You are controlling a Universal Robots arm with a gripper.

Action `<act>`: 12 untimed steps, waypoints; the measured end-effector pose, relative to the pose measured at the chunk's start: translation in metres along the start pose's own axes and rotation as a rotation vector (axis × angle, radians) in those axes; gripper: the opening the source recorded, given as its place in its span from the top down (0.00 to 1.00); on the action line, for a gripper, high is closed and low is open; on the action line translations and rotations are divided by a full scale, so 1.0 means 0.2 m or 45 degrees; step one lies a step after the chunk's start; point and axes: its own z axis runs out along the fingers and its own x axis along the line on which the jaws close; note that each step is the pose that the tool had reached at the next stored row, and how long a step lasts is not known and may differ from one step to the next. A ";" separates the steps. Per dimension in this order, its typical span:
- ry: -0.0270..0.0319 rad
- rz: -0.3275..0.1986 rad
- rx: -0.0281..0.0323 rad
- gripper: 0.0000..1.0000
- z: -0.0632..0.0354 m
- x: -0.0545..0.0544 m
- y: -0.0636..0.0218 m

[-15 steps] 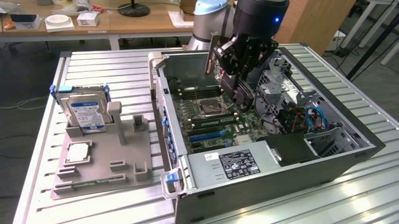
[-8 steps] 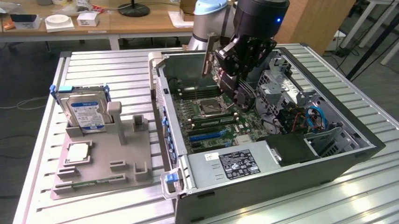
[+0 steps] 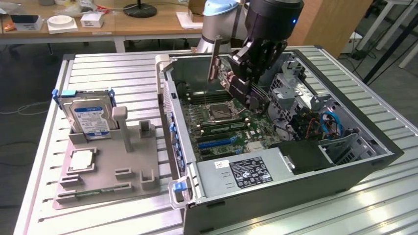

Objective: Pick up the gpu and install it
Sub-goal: 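Insert the gpu into the slot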

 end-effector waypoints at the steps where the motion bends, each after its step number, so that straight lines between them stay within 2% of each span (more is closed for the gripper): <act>1: 0.0006 -0.017 -0.0002 0.74 0.001 0.00 0.000; 12: 0.0075 -0.217 -0.0018 0.74 0.007 -0.01 -0.005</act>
